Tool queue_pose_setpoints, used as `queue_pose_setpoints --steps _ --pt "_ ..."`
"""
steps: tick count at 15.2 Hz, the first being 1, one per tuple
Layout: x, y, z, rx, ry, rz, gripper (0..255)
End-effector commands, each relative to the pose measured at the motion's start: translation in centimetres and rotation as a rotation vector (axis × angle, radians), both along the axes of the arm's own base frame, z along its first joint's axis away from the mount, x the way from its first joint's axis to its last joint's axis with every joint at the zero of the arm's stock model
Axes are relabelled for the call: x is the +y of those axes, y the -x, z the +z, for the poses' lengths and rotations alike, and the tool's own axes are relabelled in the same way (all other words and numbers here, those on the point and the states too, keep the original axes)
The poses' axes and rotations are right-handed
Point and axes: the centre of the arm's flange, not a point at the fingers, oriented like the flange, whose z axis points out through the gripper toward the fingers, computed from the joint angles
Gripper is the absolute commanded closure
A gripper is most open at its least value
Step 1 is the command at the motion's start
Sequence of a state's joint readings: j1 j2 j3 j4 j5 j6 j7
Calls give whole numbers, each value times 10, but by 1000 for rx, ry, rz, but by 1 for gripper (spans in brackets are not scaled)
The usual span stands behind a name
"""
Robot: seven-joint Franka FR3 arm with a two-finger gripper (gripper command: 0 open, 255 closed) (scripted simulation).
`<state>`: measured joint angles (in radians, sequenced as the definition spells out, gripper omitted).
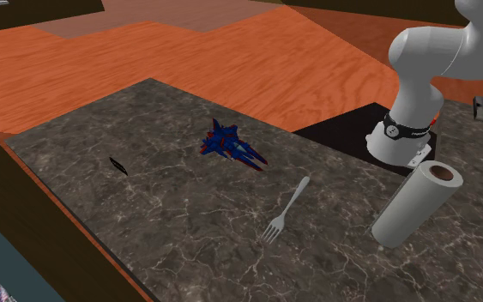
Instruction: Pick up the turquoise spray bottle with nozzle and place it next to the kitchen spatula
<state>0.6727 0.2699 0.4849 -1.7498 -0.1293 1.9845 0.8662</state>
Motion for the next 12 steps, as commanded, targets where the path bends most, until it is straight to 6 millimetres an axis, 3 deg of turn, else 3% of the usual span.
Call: queue_pose_setpoints --steps 1,4,12 --pt "0 0 13 0 0 0 0" --pt "0 0 50 0 0 0 0" --pt "0 0 50 0 0 0 0"
